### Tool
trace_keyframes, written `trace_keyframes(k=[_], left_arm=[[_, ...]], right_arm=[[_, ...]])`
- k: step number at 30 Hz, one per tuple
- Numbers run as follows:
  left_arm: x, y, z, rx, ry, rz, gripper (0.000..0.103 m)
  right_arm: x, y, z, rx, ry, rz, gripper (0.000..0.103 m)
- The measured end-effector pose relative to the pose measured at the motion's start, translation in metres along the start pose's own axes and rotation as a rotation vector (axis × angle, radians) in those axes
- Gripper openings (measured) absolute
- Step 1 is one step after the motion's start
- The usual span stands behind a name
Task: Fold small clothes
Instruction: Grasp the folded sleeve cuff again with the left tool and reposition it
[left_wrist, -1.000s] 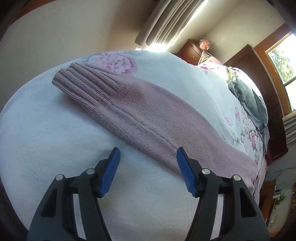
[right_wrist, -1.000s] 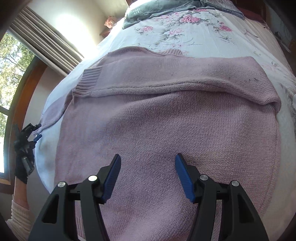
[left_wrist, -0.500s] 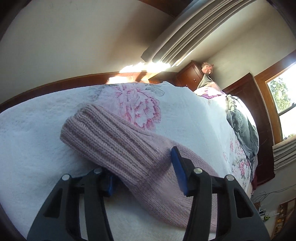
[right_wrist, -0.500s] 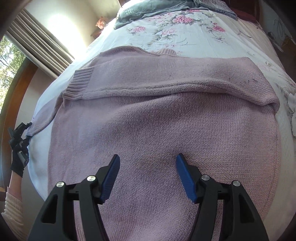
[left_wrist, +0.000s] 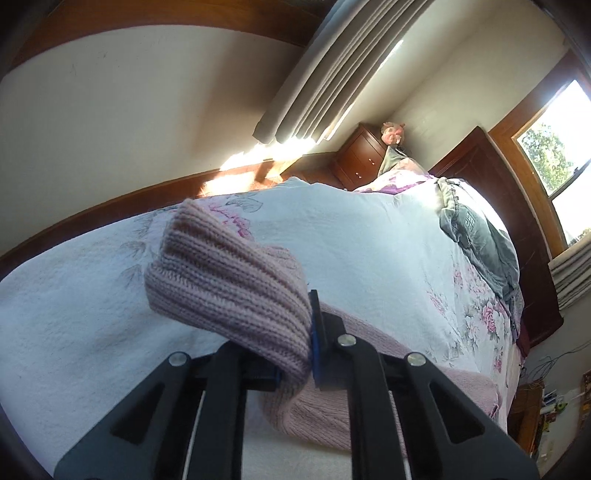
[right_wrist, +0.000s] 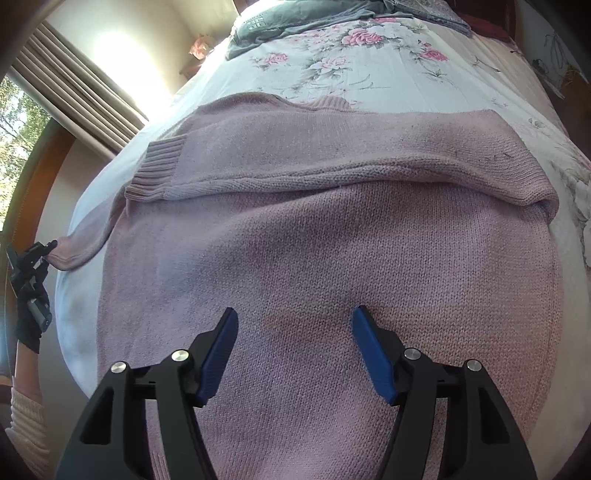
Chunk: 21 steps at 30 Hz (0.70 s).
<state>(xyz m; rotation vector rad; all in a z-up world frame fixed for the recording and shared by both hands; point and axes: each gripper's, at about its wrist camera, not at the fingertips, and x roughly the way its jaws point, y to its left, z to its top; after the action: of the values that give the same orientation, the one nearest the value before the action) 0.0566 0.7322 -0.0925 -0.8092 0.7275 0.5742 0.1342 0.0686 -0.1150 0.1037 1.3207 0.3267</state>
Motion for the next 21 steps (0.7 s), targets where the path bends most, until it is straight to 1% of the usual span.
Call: trace_keyframes(k=[2, 6, 10, 15, 18, 21], left_arm=[[-0.008, -0.029, -0.004, 0.071, -0.012, -0.017, 0.009], [-0.019, -0.091, -0.022, 0.209, -0.02, -0.057, 0.009], [-0.024, -0.152, -0.05, 0.292, 0.005, -0.139, 0.009], [-0.031, -0.238, -0.102, 0.4, 0.046, -0.268, 0.009], [-0.033, -0.291, -0.141, 0.474, 0.082, -0.348, 0.009], [-0.029, -0.337, -0.18, 0.532, 0.126, -0.405, 0.009]], right_arm=[[-0.006, -0.002, -0.001, -0.004, -0.014, -0.003, 0.065], [-0.019, -0.007, -0.002, -0.026, -0.052, -0.045, 0.065], [-0.029, -0.018, -0.002, -0.015, -0.075, -0.033, 0.065], [-0.037, -0.032, -0.007, 0.002, -0.095, -0.017, 0.065], [-0.042, -0.042, -0.01, 0.014, -0.108, -0.014, 0.065], [-0.048, -0.054, -0.013, 0.029, -0.12, -0.005, 0.065]])
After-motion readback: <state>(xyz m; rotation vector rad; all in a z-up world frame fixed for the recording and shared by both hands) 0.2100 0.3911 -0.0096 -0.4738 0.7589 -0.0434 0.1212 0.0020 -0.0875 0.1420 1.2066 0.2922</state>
